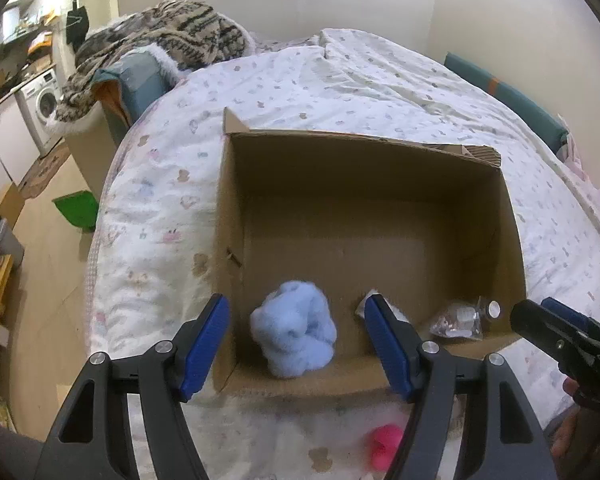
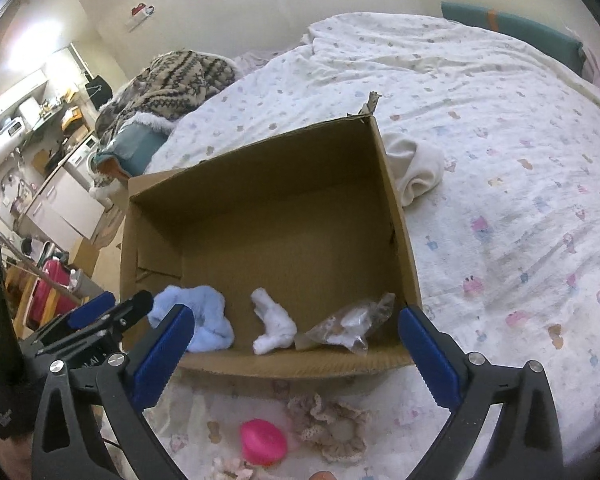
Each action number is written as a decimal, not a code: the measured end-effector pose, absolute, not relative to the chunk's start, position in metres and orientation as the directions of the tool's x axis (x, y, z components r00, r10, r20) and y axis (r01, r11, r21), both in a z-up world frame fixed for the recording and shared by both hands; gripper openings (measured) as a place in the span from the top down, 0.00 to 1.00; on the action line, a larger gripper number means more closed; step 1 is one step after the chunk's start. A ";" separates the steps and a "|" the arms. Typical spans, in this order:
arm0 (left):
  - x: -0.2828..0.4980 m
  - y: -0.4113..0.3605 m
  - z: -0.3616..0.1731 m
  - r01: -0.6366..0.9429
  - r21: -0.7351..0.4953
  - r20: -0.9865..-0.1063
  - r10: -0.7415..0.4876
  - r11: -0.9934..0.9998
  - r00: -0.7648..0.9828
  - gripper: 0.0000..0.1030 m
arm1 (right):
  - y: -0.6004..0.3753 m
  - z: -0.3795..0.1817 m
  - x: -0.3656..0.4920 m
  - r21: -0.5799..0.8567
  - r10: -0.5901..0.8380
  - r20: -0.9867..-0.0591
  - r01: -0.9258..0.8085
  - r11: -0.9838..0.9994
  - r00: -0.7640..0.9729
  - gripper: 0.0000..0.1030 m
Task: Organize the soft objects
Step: 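Withdraw both grippers from the box toward the remaining items, then grasp the white frilly scrunchie with the left gripper while the right gripper grasps the beige lace scrunchie, then carry both scrunchies into the box and open both grippers to release them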
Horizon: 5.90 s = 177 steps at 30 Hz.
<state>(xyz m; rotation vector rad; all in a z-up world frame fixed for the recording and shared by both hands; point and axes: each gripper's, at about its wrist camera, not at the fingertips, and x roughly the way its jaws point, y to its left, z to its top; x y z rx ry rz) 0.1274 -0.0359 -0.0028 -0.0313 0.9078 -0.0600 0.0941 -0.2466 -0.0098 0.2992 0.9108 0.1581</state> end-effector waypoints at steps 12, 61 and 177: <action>0.091 -0.015 0.005 0.010 -0.047 -0.796 -0.044 0.999 0.603 0.34 | -0.241 -0.006 0.066 0.274 0.226 -0.773 -0.009 0.962 0.593 0.00; 0.040 -0.075 -0.105 0.201 -0.316 -0.937 -0.338 0.927 0.084 0.89 | -0.263 -0.071 0.047 0.455 0.365 -0.861 0.216 0.864 0.354 0.00; 0.154 -0.042 -0.020 0.108 -0.094 -0.778 -0.141 0.990 0.612 0.88 | -0.218 -0.050 0.146 0.257 0.258 -0.839 -0.070 0.964 0.479 0.84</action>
